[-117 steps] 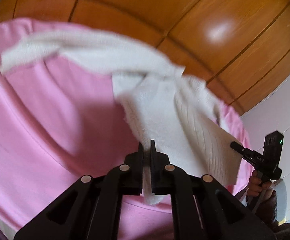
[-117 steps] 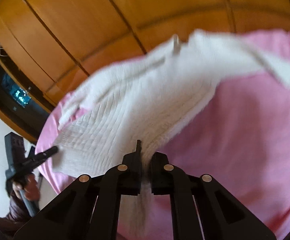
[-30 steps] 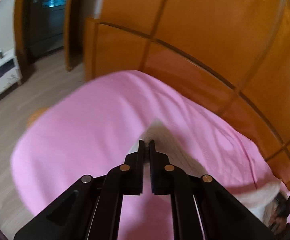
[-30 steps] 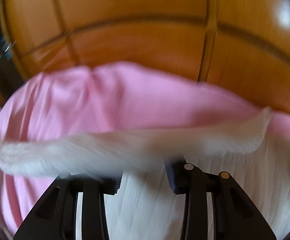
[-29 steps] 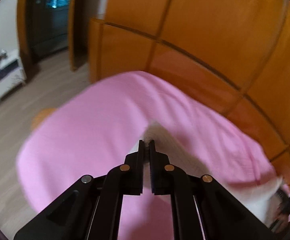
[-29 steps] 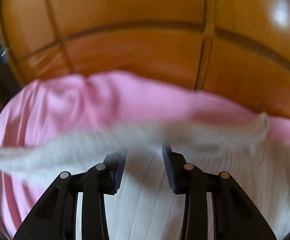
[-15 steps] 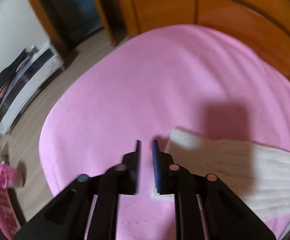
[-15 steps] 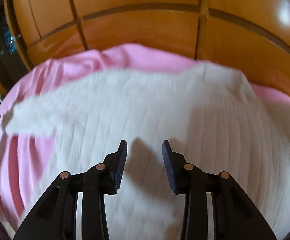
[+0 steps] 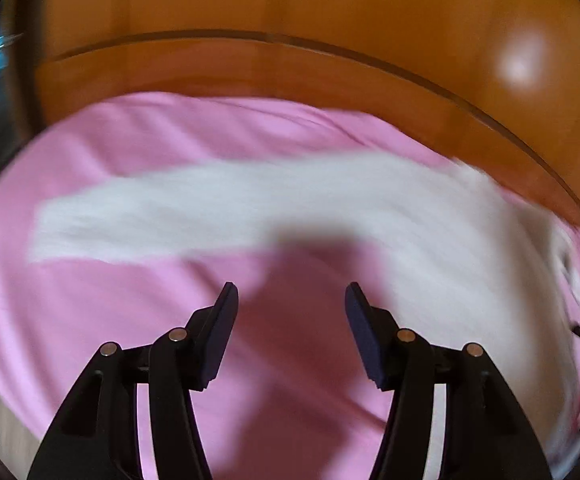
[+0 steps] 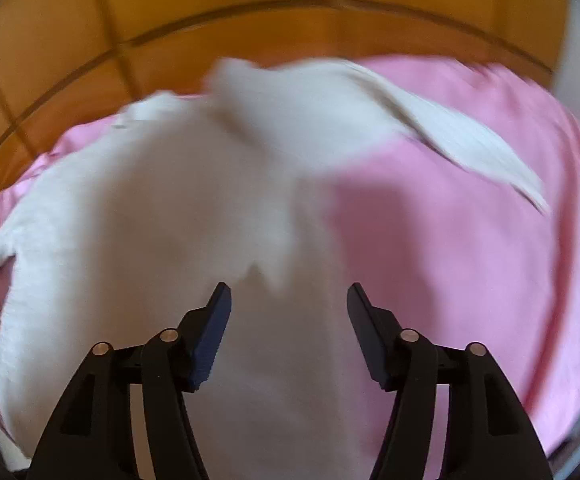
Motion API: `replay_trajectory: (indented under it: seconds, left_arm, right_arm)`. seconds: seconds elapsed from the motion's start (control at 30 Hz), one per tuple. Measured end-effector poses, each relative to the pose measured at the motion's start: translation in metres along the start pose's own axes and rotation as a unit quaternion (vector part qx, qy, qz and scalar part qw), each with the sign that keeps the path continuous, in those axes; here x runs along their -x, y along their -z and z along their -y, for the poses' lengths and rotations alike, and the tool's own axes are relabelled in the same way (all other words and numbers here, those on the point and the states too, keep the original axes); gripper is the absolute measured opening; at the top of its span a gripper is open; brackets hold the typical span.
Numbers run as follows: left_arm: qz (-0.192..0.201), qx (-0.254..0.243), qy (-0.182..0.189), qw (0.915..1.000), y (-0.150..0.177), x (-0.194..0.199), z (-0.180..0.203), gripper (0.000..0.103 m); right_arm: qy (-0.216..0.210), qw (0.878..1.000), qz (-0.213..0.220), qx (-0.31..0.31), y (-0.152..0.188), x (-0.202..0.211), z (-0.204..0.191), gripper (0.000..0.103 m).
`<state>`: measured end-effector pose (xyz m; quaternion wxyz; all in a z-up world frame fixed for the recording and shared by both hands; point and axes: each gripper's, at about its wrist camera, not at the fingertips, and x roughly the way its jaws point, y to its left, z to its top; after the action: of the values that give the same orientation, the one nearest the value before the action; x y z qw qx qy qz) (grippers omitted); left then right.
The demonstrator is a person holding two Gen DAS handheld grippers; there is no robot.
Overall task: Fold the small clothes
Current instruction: 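Release the sweater and smooth it flat with both open grippers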
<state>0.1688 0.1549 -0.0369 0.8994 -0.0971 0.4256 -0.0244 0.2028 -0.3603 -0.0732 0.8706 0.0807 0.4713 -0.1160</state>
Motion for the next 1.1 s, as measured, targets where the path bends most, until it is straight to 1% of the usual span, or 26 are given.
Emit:
replay_trajectory:
  seconds: [0.07, 0.1, 0.13, 0.17, 0.2, 0.23, 0.27, 0.3, 0.33, 0.37, 0.4, 0.43, 0.5, 0.53, 0.57, 0.63, 0.7, 0.77, 0.8, 0.83, 0.87, 0.93, 0.97, 1.0, 1.07, 1.1]
  left_arm:
    - [-0.018, -0.021, 0.045, 0.9986, 0.017, -0.004, 0.032, 0.055]
    - [-0.023, -0.033, 0.067, 0.9969, 0.027, -0.005, 0.048, 0.055]
    - [-0.029, -0.047, 0.081, 0.9952, 0.032, -0.007, 0.063, 0.055]
    - [-0.037, -0.065, 0.086, 0.9935, 0.034, -0.012, 0.081, 0.055]
    - [-0.045, -0.082, 0.086, 0.9919, 0.040, -0.016, 0.096, 0.055]
    - [-0.056, -0.094, 0.098, 0.9891, 0.046, -0.019, 0.106, 0.055]
    - [-0.063, -0.104, 0.105, 0.9870, 0.046, -0.020, 0.105, 0.055]
    - [-0.071, -0.125, 0.099, 0.9847, 0.051, -0.024, 0.114, 0.055]
    - [-0.076, -0.137, 0.093, 0.9833, 0.053, -0.021, 0.125, 0.055]
    - [-0.084, -0.145, 0.092, 0.9815, 0.056, -0.023, 0.127, 0.055]
    - [-0.094, -0.150, 0.089, 0.9802, 0.058, -0.027, 0.129, 0.055]
    - [-0.103, -0.153, 0.080, 0.9796, 0.065, -0.021, 0.129, 0.055]
    - [-0.116, -0.165, 0.061, 0.9776, 0.070, -0.021, 0.123, 0.053]
    - [-0.122, -0.173, 0.050, 0.9760, 0.072, -0.024, 0.121, 0.052]
    - [-0.126, -0.178, 0.046, 0.9748, 0.075, -0.022, 0.118, 0.052]
    - [-0.130, -0.182, 0.044, 0.9737, 0.077, -0.021, 0.114, 0.052]
    - [-0.134, -0.171, 0.041, 0.9753, 0.074, -0.019, 0.112, 0.051]
    - [-0.126, -0.165, 0.038, 0.9775, 0.069, -0.014, 0.116, 0.050]
    - [-0.121, -0.164, 0.038, 0.9783, 0.067, -0.013, 0.118, 0.050]
    - [-0.114, -0.163, 0.041, 0.9792, 0.063, -0.011, 0.123, 0.052]
    - [-0.109, -0.162, 0.044, 0.9798, 0.061, -0.010, 0.126, 0.052]
    - [-0.090, -0.161, 0.054, 0.9813, 0.053, -0.007, 0.138, 0.053]
    - [-0.082, -0.162, 0.060, 0.9815, 0.050, -0.006, 0.144, 0.056]
    - [-0.075, -0.163, 0.066, 0.9815, 0.047, -0.006, 0.150, 0.058]
    - [-0.068, -0.169, 0.076, 0.9803, 0.043, -0.010, 0.167, 0.058]
    - [-0.068, -0.171, 0.080, 0.9796, 0.042, -0.013, 0.173, 0.059]
  right_arm:
    - [-0.008, 1.000, -0.018, -0.021, 0.020, 0.008, 0.024, 0.060]
    - [-0.024, 0.999, -0.029, -0.033, 0.034, 0.014, 0.034, 0.060]
    - [-0.047, 0.997, -0.043, -0.042, 0.048, 0.017, 0.040, 0.060]
    - [-0.068, 0.995, -0.059, -0.045, 0.061, 0.020, 0.041, 0.060]
    - [-0.076, 0.994, -0.068, -0.042, 0.070, 0.021, 0.039, 0.060]
    - [-0.082, 0.993, -0.075, -0.031, 0.081, 0.025, 0.035, 0.055]
    - [-0.087, 0.993, -0.075, -0.019, 0.089, 0.029, 0.031, 0.040]
    - [-0.098, 0.992, -0.081, -0.002, 0.098, 0.033, 0.024, 0.032]
    - [-0.100, 0.991, -0.085, 0.009, 0.103, 0.036, 0.018, 0.017]
    - [-0.100, 0.991, -0.086, 0.023, 0.108, 0.039, 0.014, 0.006]
    - [-0.095, 0.991, -0.084, 0.040, 0.113, 0.045, 0.010, 0.006]
    - [-0.097, 0.991, -0.080, 0.047, 0.113, 0.051, 0.008, 0.005]
    - [-0.109, 0.991, -0.061, 0.043, 0.110, 0.069, 0.015, 0.005]
    - [-0.109, 0.991, -0.057, 0.045, 0.111, 0.075, 0.019, 0.005]
    - [-0.104, 0.991, -0.060, 0.052, 0.113, 0.078, 0.023, 0.004]
    - [-0.098, 0.990, -0.081, 0.060, 0.123, 0.072, 0.031, 0.004]
    - [-0.095, 0.988, -0.099, 0.075, 0.129, 0.061, 0.034, 0.004]
    - [-0.112, 0.988, -0.090, 0.055, 0.121, 0.059, 0.040, 0.008]
    - [-0.122, 0.989, -0.072, 0.034, 0.109, 0.061, 0.048, 0.014]
    - [-0.111, 0.993, -0.046, 0.022, 0.098, 0.065, 0.056, 0.030]
    - [-0.093, 0.995, -0.028, 0.015, 0.090, 0.067, 0.062, 0.039]
    - [-0.039, 0.999, 0.013, -0.006, 0.063, 0.064, 0.086, 0.039]
    - [-0.006, 1.000, 0.028, -0.011, 0.050, 0.060, 0.096, 0.039]
    - [0.046, 0.998, 0.049, -0.015, 0.032, 0.050, 0.112, 0.039]
    - [0.091, 0.994, 0.064, -0.014, 0.011, 0.034, 0.131, 0.039]
    - [0.126, 0.990, 0.066, -0.001, -0.005, 0.018, 0.141, 0.039]
